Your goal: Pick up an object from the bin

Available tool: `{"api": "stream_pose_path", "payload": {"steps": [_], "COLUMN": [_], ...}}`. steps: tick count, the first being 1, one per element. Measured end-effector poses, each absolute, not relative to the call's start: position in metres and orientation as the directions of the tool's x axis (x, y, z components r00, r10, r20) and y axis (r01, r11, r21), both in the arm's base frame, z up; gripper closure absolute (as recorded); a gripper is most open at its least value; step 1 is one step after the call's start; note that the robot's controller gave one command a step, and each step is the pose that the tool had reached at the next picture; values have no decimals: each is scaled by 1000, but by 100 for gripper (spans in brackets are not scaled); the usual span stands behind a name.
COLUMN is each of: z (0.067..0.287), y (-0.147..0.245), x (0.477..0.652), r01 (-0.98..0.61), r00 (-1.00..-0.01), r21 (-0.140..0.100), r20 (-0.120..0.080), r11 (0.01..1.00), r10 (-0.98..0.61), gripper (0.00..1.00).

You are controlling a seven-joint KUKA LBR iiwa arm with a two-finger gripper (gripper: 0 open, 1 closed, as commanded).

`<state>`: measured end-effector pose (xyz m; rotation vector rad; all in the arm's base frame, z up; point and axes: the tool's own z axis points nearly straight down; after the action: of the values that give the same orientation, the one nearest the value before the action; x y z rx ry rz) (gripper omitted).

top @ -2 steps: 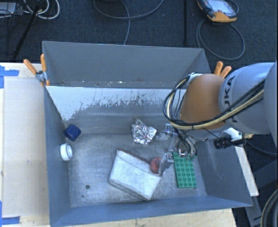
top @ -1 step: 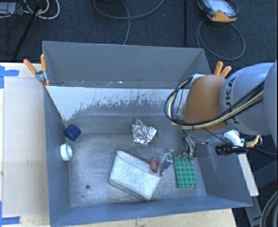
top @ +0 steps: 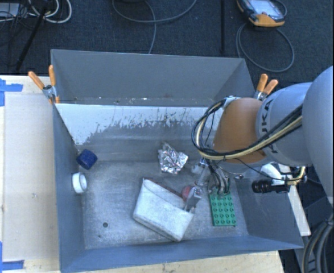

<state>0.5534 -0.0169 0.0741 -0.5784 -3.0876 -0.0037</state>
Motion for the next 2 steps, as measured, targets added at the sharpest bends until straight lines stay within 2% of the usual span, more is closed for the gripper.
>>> {"api": "stream_pose_path", "payload": {"steps": [1, 2], "z": [76, 79], "y": [-17, -17], "x": [554, 557], "r01": [359, 357], "r00": [-934, -934], "r21": [1, 3], "r20": [3, -7], "r11": [934, 934], "r10": [359, 357], "gripper": [0, 100]}}
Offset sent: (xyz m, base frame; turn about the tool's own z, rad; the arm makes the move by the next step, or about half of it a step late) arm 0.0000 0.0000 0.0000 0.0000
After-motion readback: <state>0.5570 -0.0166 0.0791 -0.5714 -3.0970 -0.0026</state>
